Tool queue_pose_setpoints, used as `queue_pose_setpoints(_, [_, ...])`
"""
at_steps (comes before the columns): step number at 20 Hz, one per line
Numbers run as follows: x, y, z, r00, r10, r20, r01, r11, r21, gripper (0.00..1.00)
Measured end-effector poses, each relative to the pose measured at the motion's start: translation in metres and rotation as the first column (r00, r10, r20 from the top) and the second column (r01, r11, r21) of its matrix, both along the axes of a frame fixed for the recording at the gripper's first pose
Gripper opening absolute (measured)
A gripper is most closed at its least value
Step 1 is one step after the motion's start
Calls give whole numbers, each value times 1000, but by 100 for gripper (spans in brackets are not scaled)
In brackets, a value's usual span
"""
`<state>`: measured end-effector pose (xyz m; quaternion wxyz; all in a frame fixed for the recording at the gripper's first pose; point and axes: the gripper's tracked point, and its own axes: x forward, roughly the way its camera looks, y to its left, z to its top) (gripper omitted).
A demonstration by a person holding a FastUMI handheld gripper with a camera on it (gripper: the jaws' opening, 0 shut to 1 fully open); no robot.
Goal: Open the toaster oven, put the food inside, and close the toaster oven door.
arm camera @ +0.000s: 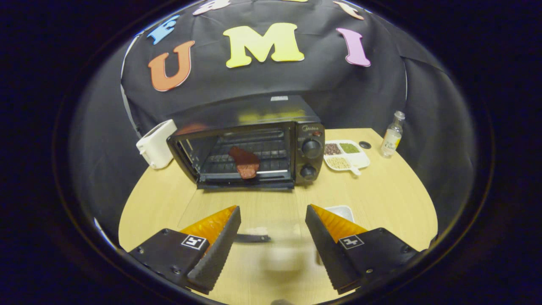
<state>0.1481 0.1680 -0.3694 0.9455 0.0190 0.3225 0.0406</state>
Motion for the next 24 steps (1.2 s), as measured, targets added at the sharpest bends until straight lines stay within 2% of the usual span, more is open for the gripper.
queue_pose_setpoints(4, [-30, 2, -33, 997, 31, -67, -33, 999, -37, 98])
queue_pose_setpoints(10, [-46, 39, -84, 983, 91, -157, -98, 994, -38, 98])
queue_pose_setpoints(15, [-47, 66, -111, 969, 133, -210, -145, 988, -45, 98])
queue_pose_setpoints(24, [-29, 78, -135, 963, 114, -244, -139, 986, -90, 98])
